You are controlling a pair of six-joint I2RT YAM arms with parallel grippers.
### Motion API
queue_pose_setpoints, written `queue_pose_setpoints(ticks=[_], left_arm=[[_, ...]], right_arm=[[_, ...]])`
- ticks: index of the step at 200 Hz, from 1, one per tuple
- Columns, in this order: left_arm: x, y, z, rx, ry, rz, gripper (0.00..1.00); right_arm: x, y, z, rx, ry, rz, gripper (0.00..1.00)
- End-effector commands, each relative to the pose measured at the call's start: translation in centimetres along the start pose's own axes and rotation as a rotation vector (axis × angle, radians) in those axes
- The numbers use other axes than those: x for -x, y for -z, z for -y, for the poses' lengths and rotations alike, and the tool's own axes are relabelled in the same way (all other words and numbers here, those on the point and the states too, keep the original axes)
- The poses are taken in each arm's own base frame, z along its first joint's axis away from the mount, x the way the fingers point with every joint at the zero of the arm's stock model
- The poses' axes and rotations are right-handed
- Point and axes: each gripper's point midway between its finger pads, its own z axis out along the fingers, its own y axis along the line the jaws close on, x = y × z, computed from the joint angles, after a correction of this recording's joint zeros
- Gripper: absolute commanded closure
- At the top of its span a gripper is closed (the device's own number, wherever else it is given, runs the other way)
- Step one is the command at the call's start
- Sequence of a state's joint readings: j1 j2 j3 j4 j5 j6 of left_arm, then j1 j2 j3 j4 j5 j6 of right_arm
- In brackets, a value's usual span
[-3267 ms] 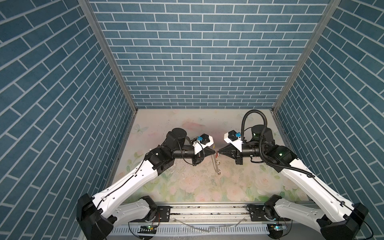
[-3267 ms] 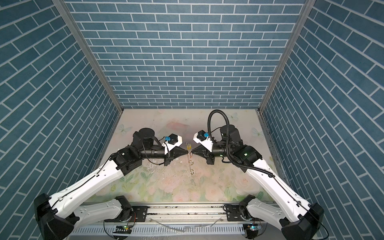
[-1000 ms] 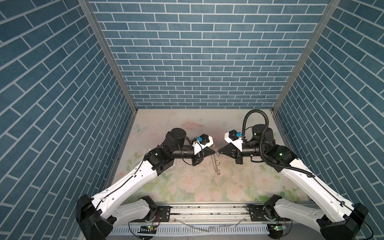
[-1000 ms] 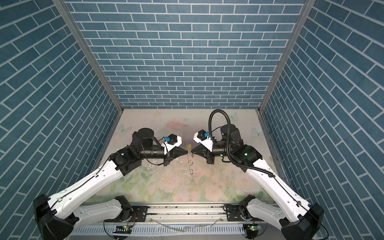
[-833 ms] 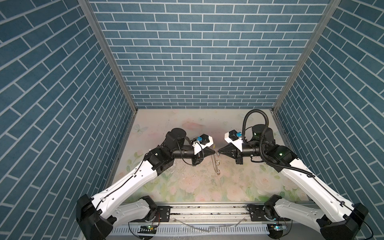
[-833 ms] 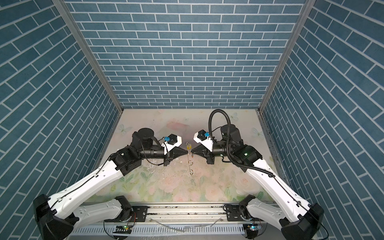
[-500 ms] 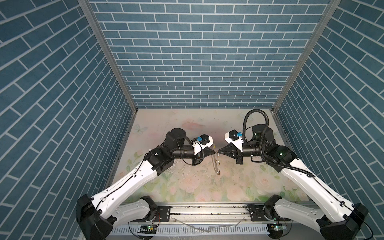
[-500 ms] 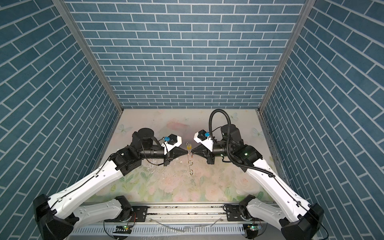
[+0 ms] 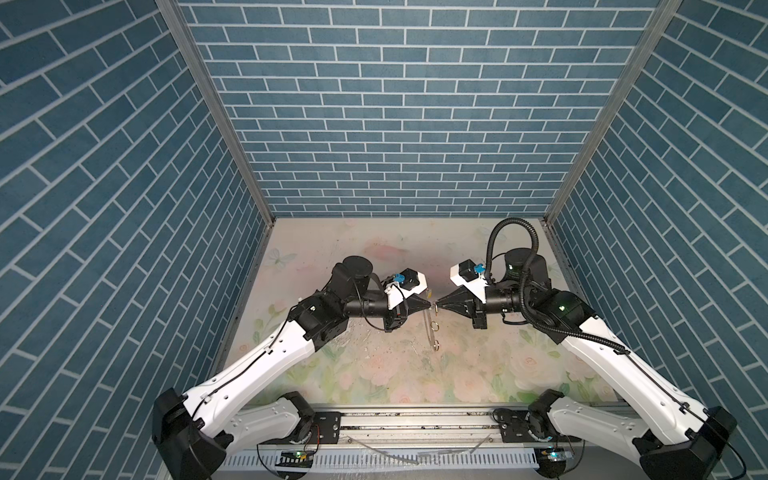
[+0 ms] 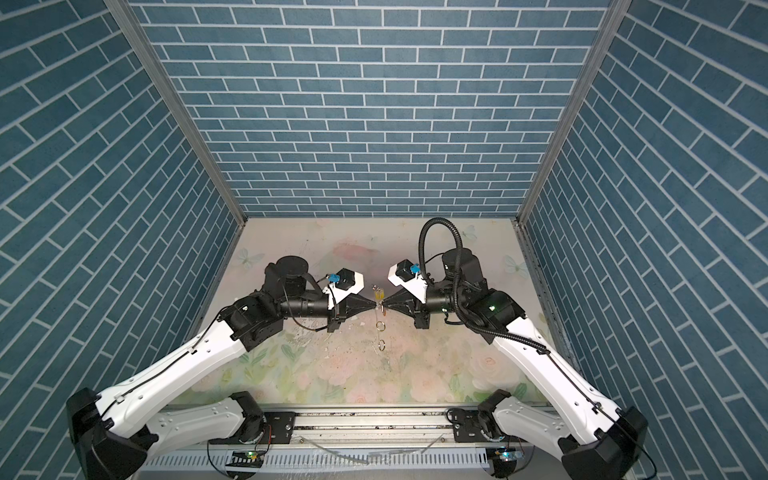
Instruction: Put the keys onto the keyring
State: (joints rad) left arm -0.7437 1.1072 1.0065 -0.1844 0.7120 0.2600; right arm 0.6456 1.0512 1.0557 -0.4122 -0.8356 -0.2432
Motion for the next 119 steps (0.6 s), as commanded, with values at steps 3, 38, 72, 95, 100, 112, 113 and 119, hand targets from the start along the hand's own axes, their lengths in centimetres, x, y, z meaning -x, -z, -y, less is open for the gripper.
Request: queue_pose_setpoints(ticks=[3,38,72,95,100,112,113,119], left_arm=[[1.46,0.42,-0.44,0.023,-0.037,0.028,1.0],[1.56,0.5,-0.46,0.027,-0.04,0.034,1.0],[1.67,0.69,-0.48,0.036,-0.045,0.039,1.0],[1.73,0.84,-0.47,0.042,-0.051,0.043,1.0],[1.69,0.8,-0.42,0.04,-0.051,0.042,1.0],[1.78,0.89,-0.25,0.032,-0.053,0.046,1.0],[1.78,0.88,-0.26,0.033,-0.053,0.046,1.0],[1.78,0.91,-0.18,0.03,-0.053,0.046,1.0]], right_arm=[[1.9,0.6,-1.19,0.054,0.055,0.035,1.0],[1.81,0.48,-1.32,0.07,0.043,0.03,1.0],[1.74,0.35,-1.38,0.083,0.035,0.026,1.0],[1.55,0.24,-1.37,0.09,0.026,0.019,1.0],[1.55,0.26,-1.35,0.089,0.025,0.019,1.0],[1.44,0.2,-1.28,0.086,0.024,0.016,1.0],[1.45,0.2,-1.31,0.086,0.025,0.016,1.0],[1.48,0.24,-1.24,0.081,0.026,0.017,1.0]])
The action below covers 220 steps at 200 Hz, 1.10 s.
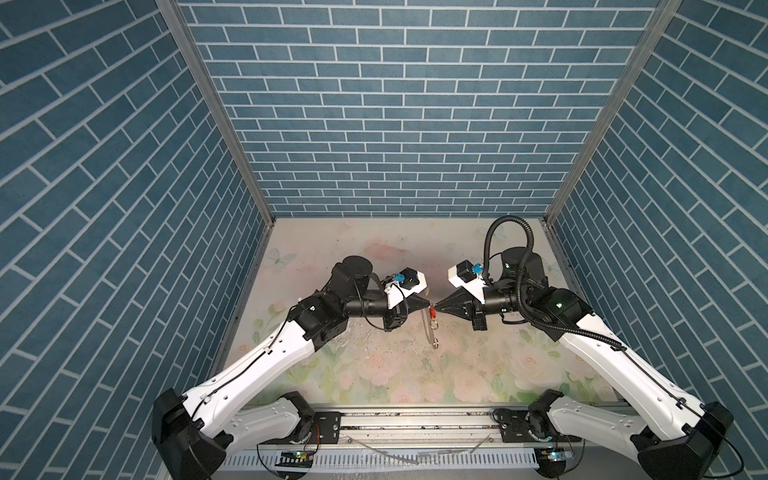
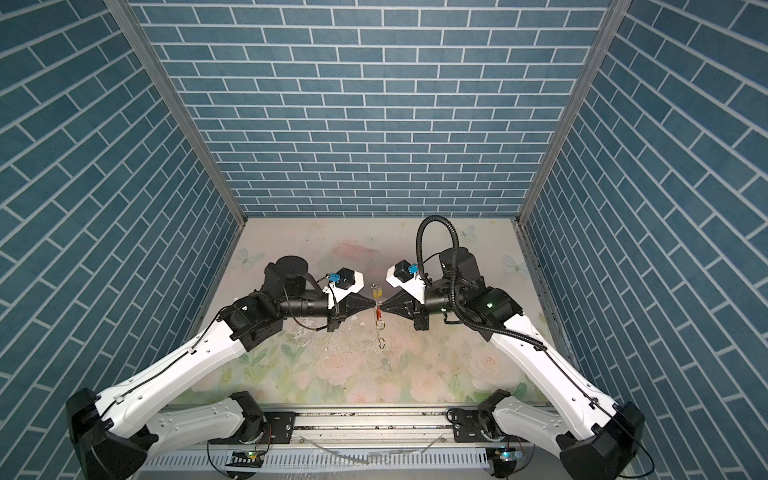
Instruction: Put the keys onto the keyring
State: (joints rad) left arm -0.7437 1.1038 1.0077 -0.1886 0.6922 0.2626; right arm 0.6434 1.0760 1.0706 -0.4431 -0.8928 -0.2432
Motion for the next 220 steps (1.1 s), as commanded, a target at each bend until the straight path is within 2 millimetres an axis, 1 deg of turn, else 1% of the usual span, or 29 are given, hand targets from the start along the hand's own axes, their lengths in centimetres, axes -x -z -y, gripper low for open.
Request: queue_pose_setpoints(ticks=[1,19,40,50,62,76,84,94,106,130,142,156,171,190,220], left_arm=[[1.8,0.8,0.1,0.011,-0.05,0.051,1.0],[1.5,0.8,0.0,0.015,-0.05,0.042,1.0],[1.1,0.8,0.2,0.012,-0.066,0.04,1.0],[1.1,1.0,0.2,0.005,-0.072,0.048,1.0],[1.1,1.1,-0.3,-0.005,-0.049,0.059,1.0],[1.6,1.6,-1.1,-0.038,-0.003,0.084,1.0],[1.9,1.8,-1.5,-0.052,0.017,0.093,1.0],[2.5,2.1,-1.7,-0.077,0.028,0.107,1.0],[3.1,2.3,-1.9,-0.091,0.029,0.113,1.0],[4.1,2.5,-1.7,-0.131,0.035,0.11,1.0],[4.4,2.5,-1.6,-0.148,0.04,0.106,1.0],[4.6,2.5,-1.6,-0.155,0.044,0.105,1.0],[4.7,2.5,-1.6,-0.16,0.046,0.107,1.0],[4.9,2.5,-1.5,-0.163,0.048,0.115,1.0],[5.1,2.4,-1.6,-0.167,0.056,0.134,1.0]], right_arm=[[1.6,0.5,-0.7,0.02,0.058,0.023,1.0],[1.8,0.7,-0.2,-0.026,0.067,0.037,1.0],[2.3,1.4,0.9,-0.108,0.073,0.059,1.0],[2.4,1.7,0.9,-0.123,0.075,0.061,1.0],[2.6,2.1,1.0,-0.144,0.077,0.065,1.0],[2.3,2.3,1.6,-0.193,0.07,0.06,1.0],[2.1,2.5,2.4,-0.246,0.065,0.061,1.0],[2.0,2.8,3.1,-0.297,0.073,0.069,1.0],[2.3,3.0,3.8,-0.341,0.088,0.103,1.0],[2.2,2.6,5.4,-0.39,0.099,0.114,1.0],[2.2,2.3,6.2,-0.408,0.114,0.115,1.0],[2.4,1.7,6.8,-0.404,0.151,0.129,1.0],[2.7,1.6,6.9,-0.405,0.191,0.161,1.0],[2.7,1.5,7.1,-0.413,0.225,0.178,1.0],[2.5,0.9,5.9,-0.34,0.256,0.171,1.0]])
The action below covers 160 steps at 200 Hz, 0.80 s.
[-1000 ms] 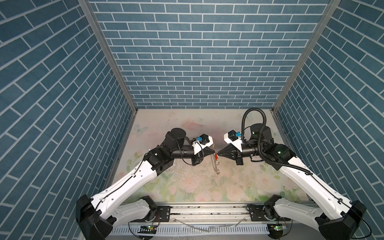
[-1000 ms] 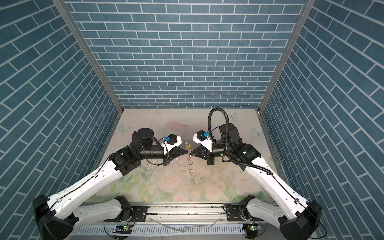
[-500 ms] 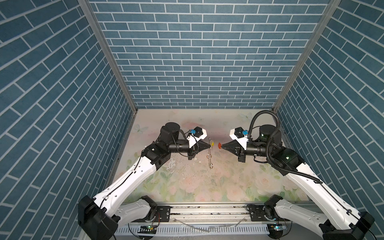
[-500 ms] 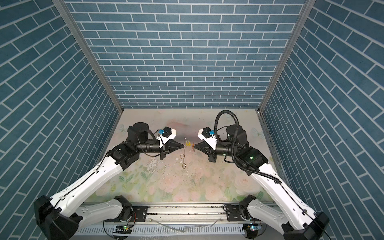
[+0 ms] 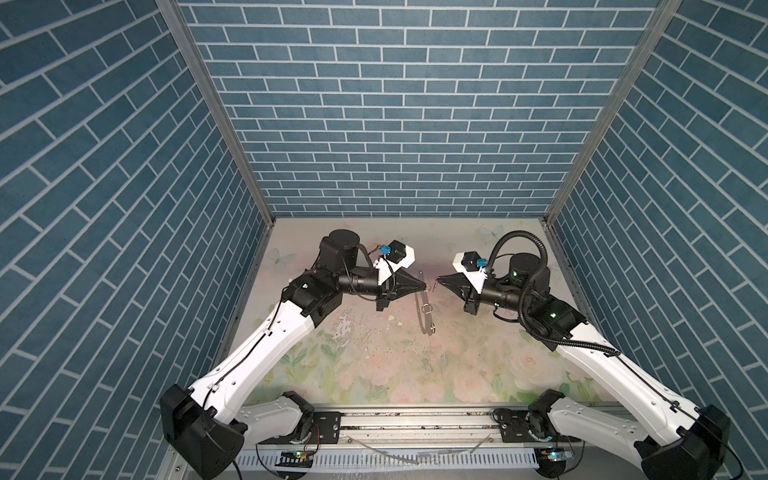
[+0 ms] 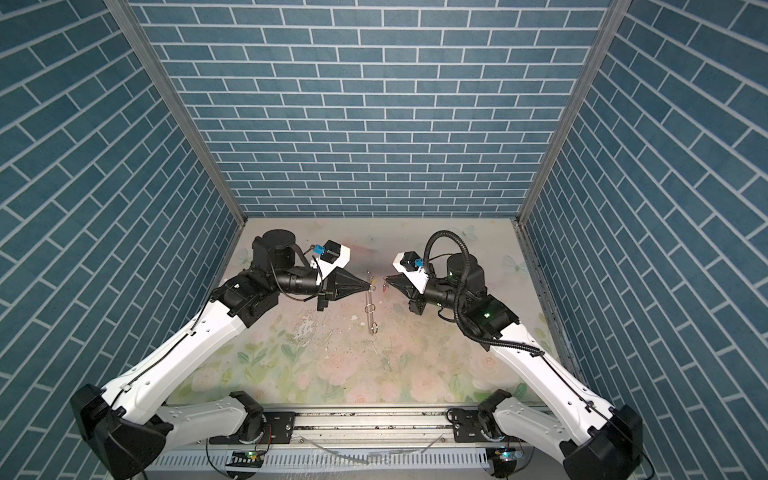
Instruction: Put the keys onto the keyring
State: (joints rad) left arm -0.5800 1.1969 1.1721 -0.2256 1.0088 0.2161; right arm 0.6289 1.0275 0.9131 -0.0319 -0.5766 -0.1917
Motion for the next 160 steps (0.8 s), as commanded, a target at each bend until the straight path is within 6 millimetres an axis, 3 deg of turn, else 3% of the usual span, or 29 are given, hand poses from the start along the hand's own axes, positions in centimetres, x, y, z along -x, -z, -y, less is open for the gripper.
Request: queue_pose_setpoints(ticks=[1,78,160], left_arm=[[0.9,0.1,0.3,-0.024,-0.006,0.033,1.0],[0.9,-0.3,0.1,-0.048,0.009,0.048,1.0],[0.4,-0.6,0.0,-0.069,0.035,0.039,1.0]], right_arm=[[1.1,0.0,-0.6,0.04,0.096,0.059,1.0],[2.1,0.7,-2.8,0.147,0.119,0.11,1.0],[3.4,1.4,-3.7,0.197,0.133,0.145,1.0]])
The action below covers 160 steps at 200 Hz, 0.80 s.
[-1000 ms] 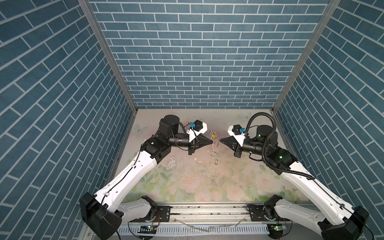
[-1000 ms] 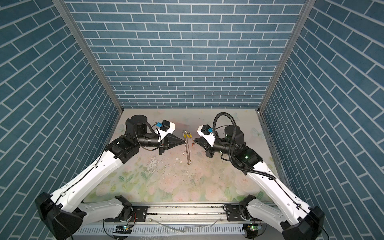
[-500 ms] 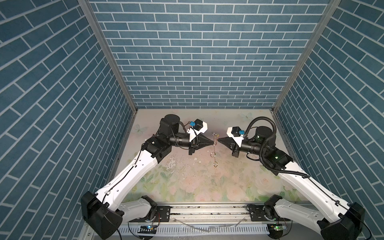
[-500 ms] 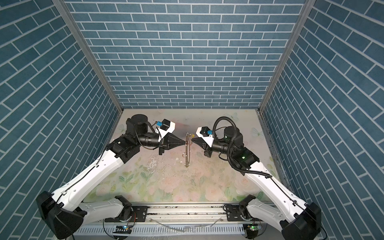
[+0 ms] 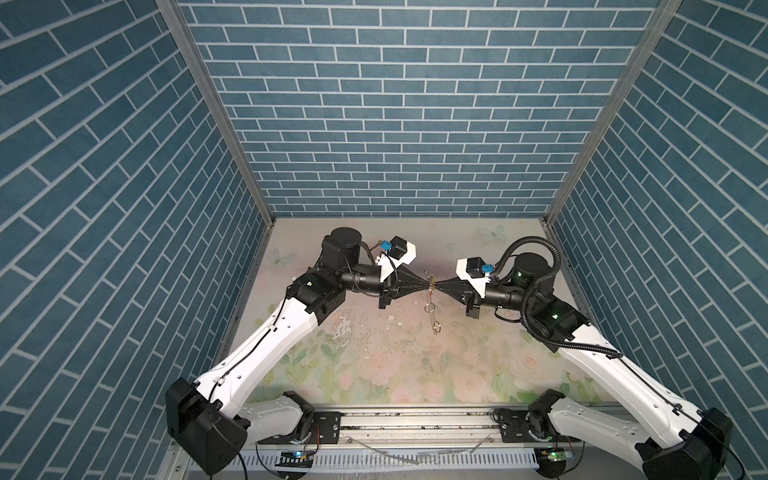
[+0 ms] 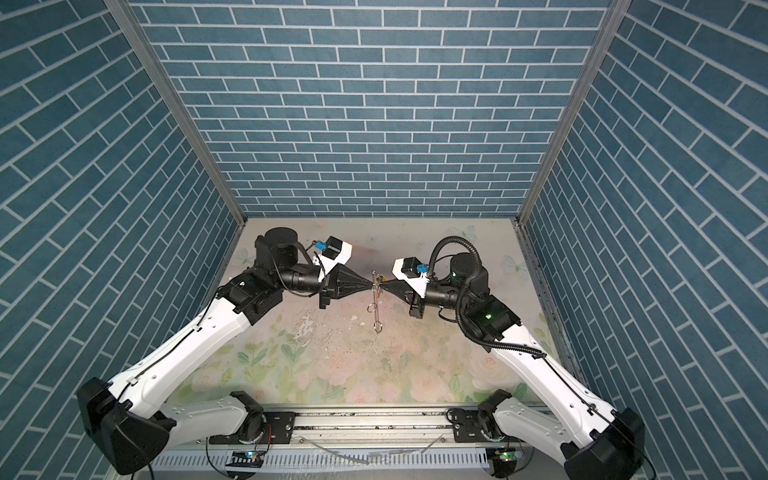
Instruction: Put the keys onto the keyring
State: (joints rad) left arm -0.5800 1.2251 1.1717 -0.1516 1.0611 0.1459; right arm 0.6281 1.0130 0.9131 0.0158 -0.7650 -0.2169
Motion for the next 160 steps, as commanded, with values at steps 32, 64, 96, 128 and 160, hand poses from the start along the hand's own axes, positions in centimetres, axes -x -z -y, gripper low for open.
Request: queue_pose_setpoints(ticks=[32,64,96,128,160], left_arm=[[-0.39,-0.16,-0.03,-0.023,0.006,0.004,1.0],[-0.54,-0.27,-0.08,-0.026,0.009,0.001,1.0],[-0.62,-0.31,-0.2,-0.027,0.014,-0.001,1.0],[-0.61,-0.33,-0.26,-0.024,0.013,-0.002,1.0],[-0.69,-0.43,-0.37,-0.025,0.016,-0.004,1.0]], right_arm=[[1.67,0.47,-0.68,0.034,0.076,0.052,1.0],[1.96,0.59,-0.7,0.038,0.078,0.061,1.0],[2.2,0.71,-0.75,0.039,0.082,0.068,1.0],[2.27,0.79,-0.93,0.048,0.081,0.07,1.0],[2.34,0.91,-1.12,0.055,0.081,0.073,1.0]])
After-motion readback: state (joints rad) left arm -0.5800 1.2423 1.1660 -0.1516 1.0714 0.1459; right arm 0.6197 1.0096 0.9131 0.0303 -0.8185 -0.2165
